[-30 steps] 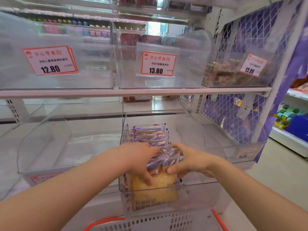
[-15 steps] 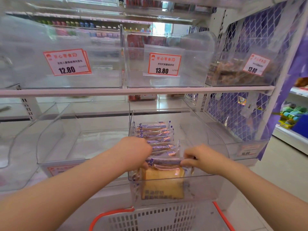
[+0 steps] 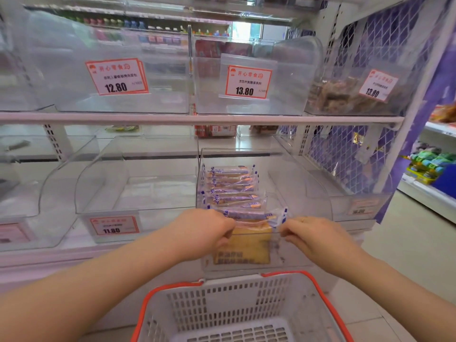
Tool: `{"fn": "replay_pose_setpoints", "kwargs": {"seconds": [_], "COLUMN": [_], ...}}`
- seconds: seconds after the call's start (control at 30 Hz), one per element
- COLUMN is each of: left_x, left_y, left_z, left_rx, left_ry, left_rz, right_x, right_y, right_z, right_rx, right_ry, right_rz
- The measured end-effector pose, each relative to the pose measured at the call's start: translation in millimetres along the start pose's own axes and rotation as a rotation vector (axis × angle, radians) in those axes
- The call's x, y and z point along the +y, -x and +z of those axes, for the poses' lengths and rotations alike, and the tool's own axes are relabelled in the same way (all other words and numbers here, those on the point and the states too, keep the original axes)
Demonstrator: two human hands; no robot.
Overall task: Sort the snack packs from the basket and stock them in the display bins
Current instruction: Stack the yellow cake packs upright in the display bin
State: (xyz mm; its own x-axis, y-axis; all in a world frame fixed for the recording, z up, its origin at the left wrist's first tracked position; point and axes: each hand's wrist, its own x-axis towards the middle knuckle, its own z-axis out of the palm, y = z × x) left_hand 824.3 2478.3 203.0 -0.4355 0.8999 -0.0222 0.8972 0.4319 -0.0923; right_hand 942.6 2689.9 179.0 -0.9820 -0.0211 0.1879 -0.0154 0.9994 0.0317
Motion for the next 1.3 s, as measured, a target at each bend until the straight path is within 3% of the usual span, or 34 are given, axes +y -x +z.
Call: {"fn": "replay_pose_setpoints", "kwargs": {"seconds": [0.27, 0.5, 0.93, 1.1, 1.2, 1.3], "left_x": [-12.9, -28.5, -39.0, -42.4, -50.8, -58.8], "left_y": [-33.5, -74.2, -68.6, -78.9, -93.0, -105.9], "left_z": [6.4, 25.2, 57.6, 43.2, 29.7, 21.3], "left_rx": [0.15, 0.163, 0.237, 0.287, 0.359, 0.23], "left_ry": [-0.003, -0.033, -0.105, -0.025, -0.106, -0.199], "left_rz": [-0.142, -0.205, -0.144, -0.18, -0.137, -0.186], "right_x": [23.2, 39.8, 35.1, 39.6, 46.6, 49.5], "right_y": [-41.4, -79.5, -79.9, -87.8, -107.5, -125.5], "right_z": [6.0, 28.8, 51.9, 42.0, 37.8, 42.1], "right_rx": [0.116, 0.075, 0.042, 0.01, 0.138, 0.094], "right_ry": [0.058, 0.04, -0.018, -0.309, -0.509, -0.544], "right_rz": [0.104, 0.213, 0.201, 0.286, 0.443, 0.521]}}
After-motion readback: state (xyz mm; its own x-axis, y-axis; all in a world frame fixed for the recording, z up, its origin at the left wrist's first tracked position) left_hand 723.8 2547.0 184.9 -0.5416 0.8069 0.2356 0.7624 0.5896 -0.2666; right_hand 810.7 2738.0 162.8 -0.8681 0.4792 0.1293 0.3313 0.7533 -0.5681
